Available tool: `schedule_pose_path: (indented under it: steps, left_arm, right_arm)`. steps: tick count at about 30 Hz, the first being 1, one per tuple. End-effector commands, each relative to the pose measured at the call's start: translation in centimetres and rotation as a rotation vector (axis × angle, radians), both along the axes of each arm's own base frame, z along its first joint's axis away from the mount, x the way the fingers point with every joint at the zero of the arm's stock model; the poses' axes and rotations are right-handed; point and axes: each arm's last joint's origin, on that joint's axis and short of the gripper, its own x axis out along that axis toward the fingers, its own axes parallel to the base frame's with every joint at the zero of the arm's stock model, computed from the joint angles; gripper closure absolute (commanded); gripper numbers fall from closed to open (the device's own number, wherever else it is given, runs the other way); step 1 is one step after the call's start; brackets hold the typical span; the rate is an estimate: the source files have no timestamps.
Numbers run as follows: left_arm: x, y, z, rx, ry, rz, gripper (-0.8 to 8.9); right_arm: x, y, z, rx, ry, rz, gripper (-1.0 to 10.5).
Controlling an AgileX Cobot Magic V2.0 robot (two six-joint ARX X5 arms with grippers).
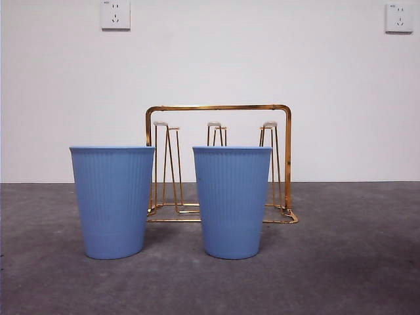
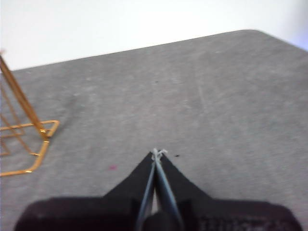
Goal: Pick up cup 1,put cup 1 in the cup rack,pick up cup 2,put cup 2 in the cup rack
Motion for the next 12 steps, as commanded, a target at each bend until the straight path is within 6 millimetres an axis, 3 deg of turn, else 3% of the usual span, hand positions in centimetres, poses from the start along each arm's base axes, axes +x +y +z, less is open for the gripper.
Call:
schedule_pose_path:
  steps: [1,12]
  left_arm:
    - [-0.2,0.0,1.1,-0.061,-0.012,0.008,8.20]
    - [-1.8,-0.3,7.9,-0.136,-0.051,-0.111,8.20]
  right_arm:
    - [-0.1,0.0,0.7,0.079,-0.032,0.000,9.6]
    - [-1.5,0.3,7.9,0.104,-0.083,0.111,9.6]
